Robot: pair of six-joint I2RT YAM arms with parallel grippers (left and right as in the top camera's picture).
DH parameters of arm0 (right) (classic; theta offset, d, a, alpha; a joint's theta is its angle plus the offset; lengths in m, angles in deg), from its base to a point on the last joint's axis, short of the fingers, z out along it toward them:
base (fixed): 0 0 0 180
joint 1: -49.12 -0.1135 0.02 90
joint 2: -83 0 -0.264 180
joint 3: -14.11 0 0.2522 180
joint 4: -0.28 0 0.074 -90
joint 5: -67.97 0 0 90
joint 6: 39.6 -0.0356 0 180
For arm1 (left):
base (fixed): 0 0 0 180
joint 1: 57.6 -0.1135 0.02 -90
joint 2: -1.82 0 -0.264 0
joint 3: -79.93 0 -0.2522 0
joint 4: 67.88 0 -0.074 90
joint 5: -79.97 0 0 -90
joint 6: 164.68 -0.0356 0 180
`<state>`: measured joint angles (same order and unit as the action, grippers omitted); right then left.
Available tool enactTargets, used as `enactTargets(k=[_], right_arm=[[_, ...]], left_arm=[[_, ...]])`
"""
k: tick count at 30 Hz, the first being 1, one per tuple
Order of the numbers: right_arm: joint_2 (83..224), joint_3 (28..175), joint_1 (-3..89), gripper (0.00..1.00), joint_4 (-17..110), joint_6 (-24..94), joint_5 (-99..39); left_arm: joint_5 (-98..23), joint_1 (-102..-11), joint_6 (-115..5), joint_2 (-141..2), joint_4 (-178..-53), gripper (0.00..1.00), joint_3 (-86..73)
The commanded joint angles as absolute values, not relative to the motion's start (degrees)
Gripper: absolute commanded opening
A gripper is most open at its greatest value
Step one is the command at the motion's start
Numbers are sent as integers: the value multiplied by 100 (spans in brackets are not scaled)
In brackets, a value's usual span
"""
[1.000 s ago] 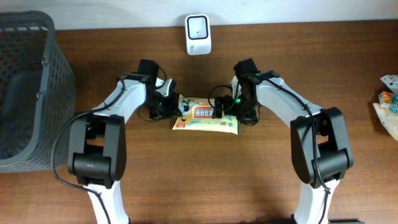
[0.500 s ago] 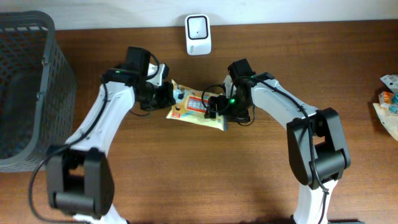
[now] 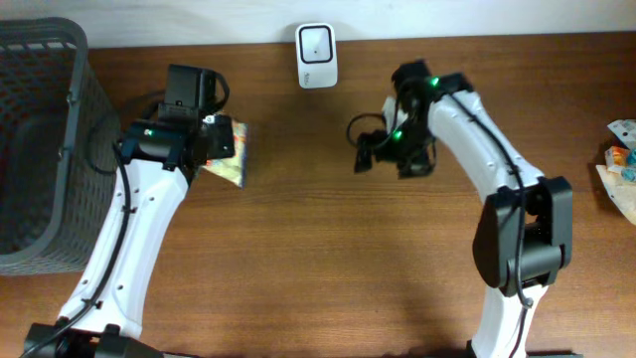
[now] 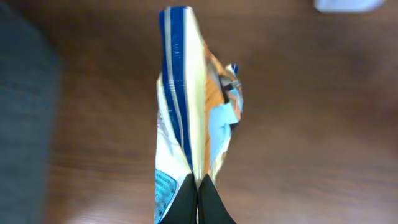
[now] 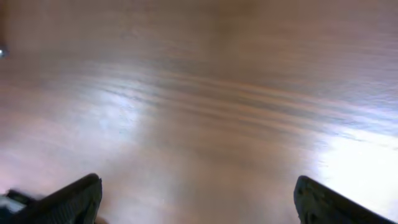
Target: Scan the item barcode
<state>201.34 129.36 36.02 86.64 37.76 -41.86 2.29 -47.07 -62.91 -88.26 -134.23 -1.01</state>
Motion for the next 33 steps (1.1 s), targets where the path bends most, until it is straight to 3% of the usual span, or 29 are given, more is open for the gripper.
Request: enactTargets(k=[1,9,15,18,25,31,32,33], right_arm=[[20132,13745,3645,98,9361,3977,-3297],[20069,14213,3645,98,9763,4101,-3290],[19708,14213,3645,98,9794,4152,-3325],[19336,14213,3645,98,9811,4292,-3469],[18213,14213,3855,98,9748,4289,-3465],[17787,14213,4201,98,9879,4287,-3537],[17765,14213,4211,99,9899,4287,-3559],[17752,14213,4211,99,9916,4287,-3579]], left_arm=[[1702,-4723,-6612,-8649,-13349,0,264],[2889,-4631,-6811,-9075,-13660,0,262],[2878,-4133,-6763,-9913,-13889,0,262],[2723,-3608,-5921,-10291,-13924,0,262],[52,-2863,-5576,-10505,-13288,0,262],[-1771,-2812,-5578,-10505,-12871,1,264],[-2062,-2812,-5578,-10505,-12796,8,264],[-2363,-2812,-5580,-10505,-12687,21,264]])
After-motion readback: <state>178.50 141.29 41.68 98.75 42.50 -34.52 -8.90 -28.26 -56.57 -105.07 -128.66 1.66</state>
